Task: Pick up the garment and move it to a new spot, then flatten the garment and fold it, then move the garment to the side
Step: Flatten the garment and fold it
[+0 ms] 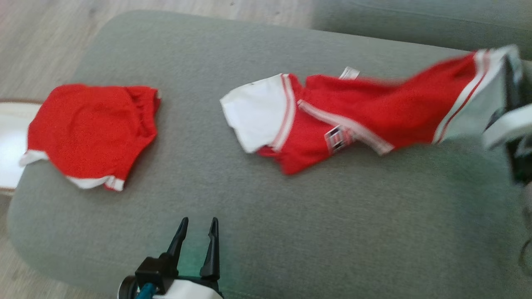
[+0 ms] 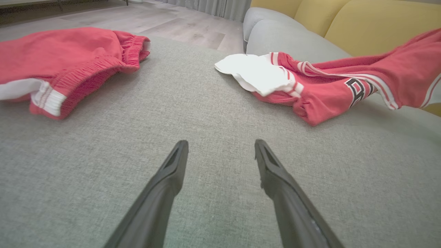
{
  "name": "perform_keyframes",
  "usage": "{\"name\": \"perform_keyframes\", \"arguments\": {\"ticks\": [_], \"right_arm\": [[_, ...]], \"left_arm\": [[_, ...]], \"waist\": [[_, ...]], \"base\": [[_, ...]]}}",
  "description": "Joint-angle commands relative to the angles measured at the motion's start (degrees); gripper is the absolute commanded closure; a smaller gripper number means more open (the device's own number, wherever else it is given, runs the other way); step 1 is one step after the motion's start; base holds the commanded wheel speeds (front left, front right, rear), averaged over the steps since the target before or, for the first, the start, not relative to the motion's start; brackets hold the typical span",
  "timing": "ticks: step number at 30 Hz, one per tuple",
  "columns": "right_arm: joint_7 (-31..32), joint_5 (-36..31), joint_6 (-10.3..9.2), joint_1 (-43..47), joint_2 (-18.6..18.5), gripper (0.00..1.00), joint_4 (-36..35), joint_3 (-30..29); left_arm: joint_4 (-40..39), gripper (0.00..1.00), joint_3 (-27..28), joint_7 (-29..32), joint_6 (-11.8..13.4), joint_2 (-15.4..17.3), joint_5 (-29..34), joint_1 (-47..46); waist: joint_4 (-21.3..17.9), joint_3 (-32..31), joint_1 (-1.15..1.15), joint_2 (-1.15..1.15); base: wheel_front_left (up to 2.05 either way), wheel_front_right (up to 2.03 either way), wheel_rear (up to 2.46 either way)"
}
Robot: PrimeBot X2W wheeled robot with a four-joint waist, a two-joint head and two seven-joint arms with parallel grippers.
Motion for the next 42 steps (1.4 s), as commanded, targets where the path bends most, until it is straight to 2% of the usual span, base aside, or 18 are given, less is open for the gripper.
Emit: {"name": "perform_keyframes", "arguments": {"ticks": [1, 4, 5, 6, 10, 14, 20, 25, 27, 33, 42], "right_arm": [[0.1, -1.0, 0.22, -1.9, -1.9, 1.0, -0.6, 0.7], [1.0, -3.8, 0.22, -5.5, -3.5, 1.0, 3.4, -0.7], [1.2, -4.7, 0.22, -6.3, -3.9, 0.52, 4.9, -1.7], [1.6, -5.6, 0.22, -7.1, -4.0, 0.0, 6.4, -2.8], [0.1, -8.3, 0.22, -8.7, -2.0, 0.0, 8.4, -5.0], [-0.9, -8.3, 0.22, -7.7, 2.1, 0.0, 6.9, -1.5], [-1.2, -3.7, 0.22, -4.4, 7.5, 0.0, 2.3, 12.0], [2.5, 0.3, 0.22, -4.6, 7.1, 0.0, 0.8, 23.5], [4.1, 0.6, 0.22, -5.3, 6.5, 0.0, 1.6, 25.2], [5.3, -1.0, 0.22, -7.3, 5.5, 0.0, 5.2, 25.4], [5.0, -5.0, 0.22, -9.9, 6.4, 0.0, 9.7, 22.9]], "left_arm": [[-1.5, 0.0, 1.2, -0.7, 0.1, 0.0, -0.2, -2.4], [-1.6, 0.0, 0.8, -0.7, 0.3, 0.0, -0.7, -2.4], [-1.7, 0.0, 0.7, -0.7, 0.4, 0.0, -0.8, -2.4], [-1.7, 0.0, 0.6, -0.7, 0.5, 0.0, -0.9, -2.4], [-2.0, 0.0, 0.4, -0.7, 0.8, 0.0, -1.3, -2.2], [-2.4, 0.0, 0.3, -0.7, 1.0, 0.0, -1.6, -2.0], [-2.9, 0.0, -0.3, -0.7, 1.2, 0.0, -1.8, -2.4], [-3.3, 0.0, -1.9, -0.7, 1.6, 0.0, -2.8, -3.2], [-3.5, 0.0, -2.3, -0.7, 1.8, 0.0, -3.1, -3.3], [-4.4, 0.0, -3.0, -0.7, 2.4, 0.0, -3.8, -3.2], [-5.4, 0.0, -4.4, -0.7, 2.8, 0.0, -4.4, -3.9]], "waist": [[1.4, 0.8, 0.0, 0.0], [3.0, 1.3, 0.0, 0.0], [3.3, 1.3, 0.0, 0.0], [3.6, 1.4, 0.0, 0.0], [4.2, 1.4, 0.0, 0.0], [4.1, 1.6, 0.0, 0.0], [4.4, 2.5, 0.0, 0.0], [6.9, 4.1, 0.0, 0.0], [8.0, 4.6, 0.0, 0.0], [10.4, 5.7, 0.0, 0.0], [12.9, 7.4, 0.0, 0.0]], "base": [[0.0, 0.0, 0.0], [0.0, 0.0, 0.0], [0.0, 0.0, 0.0], [0.0, 0.0, 0.0], [0.0, 0.0, 0.0], [0.0, 0.0, 0.0], [0.0, 0.0, 0.0], [0.0, 0.0, 0.0], [0.0, 0.0, 0.0], [0.0, 0.0, 0.0], [0.0, 0.0, 0.0]]}}
